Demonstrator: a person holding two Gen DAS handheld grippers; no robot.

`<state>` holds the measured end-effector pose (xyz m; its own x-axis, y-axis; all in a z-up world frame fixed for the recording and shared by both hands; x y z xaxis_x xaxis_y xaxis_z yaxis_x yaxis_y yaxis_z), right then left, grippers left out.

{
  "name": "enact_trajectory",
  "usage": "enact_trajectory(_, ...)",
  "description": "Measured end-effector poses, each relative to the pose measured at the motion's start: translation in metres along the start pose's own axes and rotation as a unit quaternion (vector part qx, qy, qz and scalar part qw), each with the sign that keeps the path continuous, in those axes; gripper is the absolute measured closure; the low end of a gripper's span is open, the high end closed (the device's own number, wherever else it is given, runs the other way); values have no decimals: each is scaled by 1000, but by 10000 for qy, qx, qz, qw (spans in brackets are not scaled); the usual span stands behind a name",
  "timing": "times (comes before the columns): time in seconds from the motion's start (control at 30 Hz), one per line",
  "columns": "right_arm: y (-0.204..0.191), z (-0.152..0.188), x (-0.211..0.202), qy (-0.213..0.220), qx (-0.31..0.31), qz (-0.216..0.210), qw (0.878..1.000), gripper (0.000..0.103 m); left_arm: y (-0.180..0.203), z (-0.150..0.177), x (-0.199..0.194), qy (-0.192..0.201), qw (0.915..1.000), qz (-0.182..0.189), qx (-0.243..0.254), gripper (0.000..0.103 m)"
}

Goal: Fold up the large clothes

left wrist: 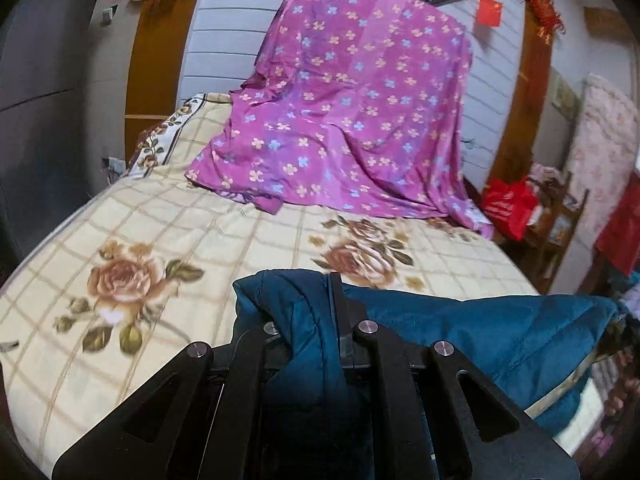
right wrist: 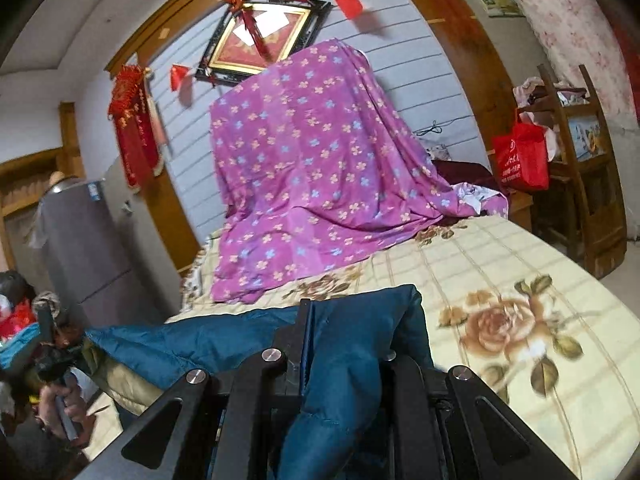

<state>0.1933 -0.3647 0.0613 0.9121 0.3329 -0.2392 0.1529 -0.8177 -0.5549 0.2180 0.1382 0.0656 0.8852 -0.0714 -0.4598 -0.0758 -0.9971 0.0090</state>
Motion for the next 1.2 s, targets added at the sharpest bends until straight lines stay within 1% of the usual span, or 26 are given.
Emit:
enact_trajectory(0.1,14,4,50,-194,-190,242,9993,90,1,4,47,-126,9990,-339,275,97)
enact_trajectory(0.13,22,10,67,-331,-168,293,9989,90,-1,14,70,-317,9982,-420,304,97)
enact_trajectory(0.23,54,37,112,-865,-27,513,9949,90,-7,50,122,-928,9948,-386,164,96)
enact_trajectory(0.3,75,54,131,-1172,136,596,9912,89,-9,78,149,-1303,9911,-282,29,94)
enact_trajectory(0.33,84,61,137,-1308,279,621,9891,89,-10,88,157,-1404,9898,-220,-90,94)
enact_trajectory(0.37,91,67,140,-1413,408,636,9871,89,-8,91,160,-1406,9898,-192,-137,93)
enact_trajectory(0.4,96,70,143,-1484,491,631,9857,89,-5,93,163,-1430,9895,-169,-124,94)
enact_trajectory(0.43,100,72,148,-1597,608,618,9833,87,-3,95,166,-1496,9886,-151,-94,94)
enact_trajectory(0.5,107,77,154,-1836,902,657,9766,86,0,99,173,-1741,9847,-85,-47,93)
enact_trajectory(0.53,107,77,154,-1872,1001,645,9751,84,1,100,174,-1851,9827,-11,-39,93)
enact_trajectory(0.6,106,75,146,-1870,1265,538,9727,78,1,98,169,-1953,9804,228,-87,91)
enact_trajectory(0.63,104,72,140,-1854,1413,419,9716,69,-1,96,164,-1985,9790,428,-163,87)
enact_trajectory(0.67,101,69,132,-1822,1566,259,9704,57,-4,92,157,-1980,9778,629,-254,84)
enact_trajectory(0.7,96,66,125,-1790,1668,162,9695,48,-6,88,152,-1949,9773,759,-329,76)
enact_trajectory(0.73,93,61,117,-1748,1775,106,9684,31,-10,82,143,-1879,9771,902,-419,65)
enact_trajectory(0.77,90,56,107,-1659,1834,82,9689,21,-13,76,136,-1817,9771,997,-476,57)
enact_trajectory(0.8,85,50,97,-1578,1822,53,9705,21,-17,69,127,-1724,9782,1038,-508,39)
enact_trajectory(0.83,81,46,90,-1565,1763,39,9718,21,-22,62,118,-1608,9803,1020,-528,26)
enact_trajectory(0.87,76,43,85,-1580,1681,43,9730,21,-27,54,105,-1448,9820,1057,-592,23)
enact_trajectory(0.93,68,38,73,-1579,1417,168,9771,21,-31,42,87,-1268,9824,1173,-706,23)
enact_trajectory(1.0,56,37,62,-1588,971,249,9822,21,-29,34,70,-981,9853,1251,-628,23)
enact_trajectory(1.03,50,38,60,-1600,738,294,9839,21,-23,31,63,-884,9864,1290,-504,23)
enact_trajectory(1.07,47,39,60,-1615,584,319,9846,21,-12,32,58,-864,9871,1318,-279,23)
enact_trajectory(1.13,38,45,62,-1722,323,346,9839,21,8,35,57,-922,9862,1374,70,23)
enact_trajectory(1.17,37,48,64,-1772,253,372,9831,21,25,39,59,-977,9846,1407,361,23)
enact_trajectory(1.2,34,52,68,-1841,159,414,9819,21,34,42,61,-1013,9837,1389,534,23)
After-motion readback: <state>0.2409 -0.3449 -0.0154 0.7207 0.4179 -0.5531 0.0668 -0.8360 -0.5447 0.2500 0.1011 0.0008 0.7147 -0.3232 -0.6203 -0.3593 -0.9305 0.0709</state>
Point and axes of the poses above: each gripper's, at about its wrist camera, not at the fingertips, and x roughly the way its jaws point, y to its right, z to its underside, the point moved 7 cm from there along x, roughly the way its jaws point, and after that the axes turned 13 degrees about x, right-handed, at the moved point
